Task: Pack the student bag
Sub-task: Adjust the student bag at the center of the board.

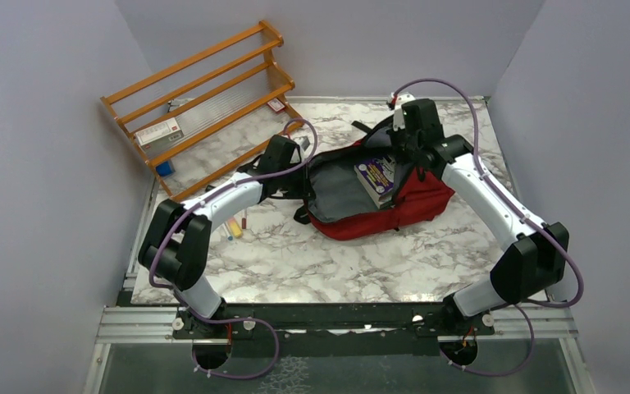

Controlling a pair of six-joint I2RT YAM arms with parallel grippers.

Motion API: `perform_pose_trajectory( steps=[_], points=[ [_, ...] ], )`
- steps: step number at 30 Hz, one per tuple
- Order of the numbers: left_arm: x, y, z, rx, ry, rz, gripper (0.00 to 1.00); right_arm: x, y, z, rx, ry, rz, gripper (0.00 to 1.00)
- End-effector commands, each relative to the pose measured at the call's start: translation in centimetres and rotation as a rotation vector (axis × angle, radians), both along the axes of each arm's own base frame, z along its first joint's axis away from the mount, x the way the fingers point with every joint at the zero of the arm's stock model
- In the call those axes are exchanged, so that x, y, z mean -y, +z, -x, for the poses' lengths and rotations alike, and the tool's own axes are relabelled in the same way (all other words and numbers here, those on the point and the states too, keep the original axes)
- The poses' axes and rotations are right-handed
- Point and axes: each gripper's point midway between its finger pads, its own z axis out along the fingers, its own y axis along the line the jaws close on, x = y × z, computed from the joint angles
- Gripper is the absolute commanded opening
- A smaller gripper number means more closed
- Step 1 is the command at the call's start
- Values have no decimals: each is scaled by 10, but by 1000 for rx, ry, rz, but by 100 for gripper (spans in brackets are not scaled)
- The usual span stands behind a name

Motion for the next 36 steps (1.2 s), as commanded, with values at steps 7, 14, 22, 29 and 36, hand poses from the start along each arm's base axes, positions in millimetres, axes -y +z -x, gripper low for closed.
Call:
perform_pose_trajectory(
  steps=[7,14,22,29,36],
  points=[
    [-9,45,14,22,-82,55,0,-61,-49,42,-248,303,-203,12],
    [-15,49,21,-1,-102,54,0,-76,-42,49,-266,358,-278,41],
    [-18,49,19,-9,-102,50,0,-56,1,36,-104,199,-290,57],
    [-16,48,19,-18,-115,59,0,7,-7,18,-53,-113,-234,72],
    [-14,44,19,-30,-129,65,0,74,-25,-8,-40,-303,-319,66]
  ],
)
